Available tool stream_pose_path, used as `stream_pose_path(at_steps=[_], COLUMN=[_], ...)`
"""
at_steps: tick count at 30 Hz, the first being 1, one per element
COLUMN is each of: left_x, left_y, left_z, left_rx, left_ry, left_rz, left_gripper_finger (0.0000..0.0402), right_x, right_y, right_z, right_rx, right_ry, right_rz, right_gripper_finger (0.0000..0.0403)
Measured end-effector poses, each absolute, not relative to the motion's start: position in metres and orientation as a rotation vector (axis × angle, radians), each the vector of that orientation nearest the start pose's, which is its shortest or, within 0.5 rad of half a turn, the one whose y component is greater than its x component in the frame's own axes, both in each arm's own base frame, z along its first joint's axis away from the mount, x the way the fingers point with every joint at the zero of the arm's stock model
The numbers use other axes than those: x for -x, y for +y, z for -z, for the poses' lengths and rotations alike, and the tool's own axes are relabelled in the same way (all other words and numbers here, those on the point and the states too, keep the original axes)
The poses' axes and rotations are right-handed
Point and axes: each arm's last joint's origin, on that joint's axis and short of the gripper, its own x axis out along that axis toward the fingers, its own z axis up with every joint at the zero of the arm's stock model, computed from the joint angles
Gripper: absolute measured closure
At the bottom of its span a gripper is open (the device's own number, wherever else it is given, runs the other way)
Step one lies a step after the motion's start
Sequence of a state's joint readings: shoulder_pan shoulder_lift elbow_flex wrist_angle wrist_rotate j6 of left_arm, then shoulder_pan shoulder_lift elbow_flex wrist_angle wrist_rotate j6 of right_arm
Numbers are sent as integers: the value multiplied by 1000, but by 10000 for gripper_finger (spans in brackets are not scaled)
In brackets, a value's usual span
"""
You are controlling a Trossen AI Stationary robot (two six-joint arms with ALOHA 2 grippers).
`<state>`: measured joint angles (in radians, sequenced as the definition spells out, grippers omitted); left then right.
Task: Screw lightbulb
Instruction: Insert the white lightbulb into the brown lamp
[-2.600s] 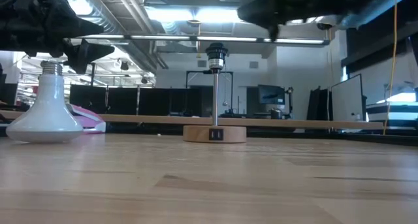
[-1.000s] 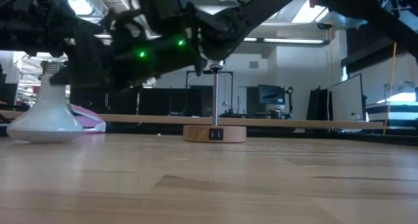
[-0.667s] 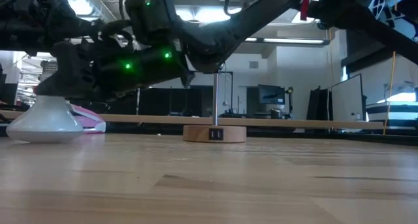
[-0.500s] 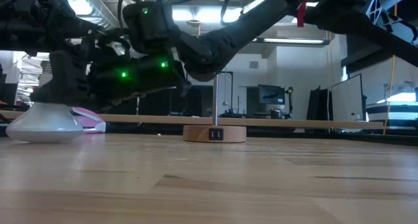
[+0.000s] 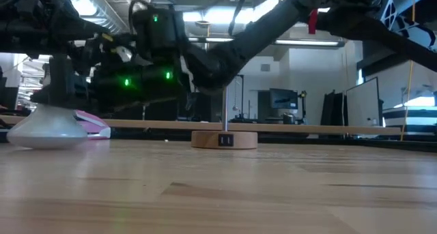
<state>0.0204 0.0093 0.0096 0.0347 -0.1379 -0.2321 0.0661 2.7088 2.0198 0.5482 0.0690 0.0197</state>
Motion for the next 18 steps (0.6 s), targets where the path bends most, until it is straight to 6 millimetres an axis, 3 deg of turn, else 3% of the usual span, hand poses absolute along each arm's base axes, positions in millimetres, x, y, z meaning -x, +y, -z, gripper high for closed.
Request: stream_pose_path(at_steps=[12,18], left_x=[-97,-97], left_y=[6,6], left_z=[-170,-170], left_rx=[202,285], left_ry=[-54,-62], left_rz=[-154,-152], left_gripper_finger=[137,137], right_x=[-582,-581], right_y=[36,37], right_z=[-91,-100], right_rx=[-2,20], right_ry=[124,149], right_rz=[-11,-27], right_gripper_finger=[240,242])
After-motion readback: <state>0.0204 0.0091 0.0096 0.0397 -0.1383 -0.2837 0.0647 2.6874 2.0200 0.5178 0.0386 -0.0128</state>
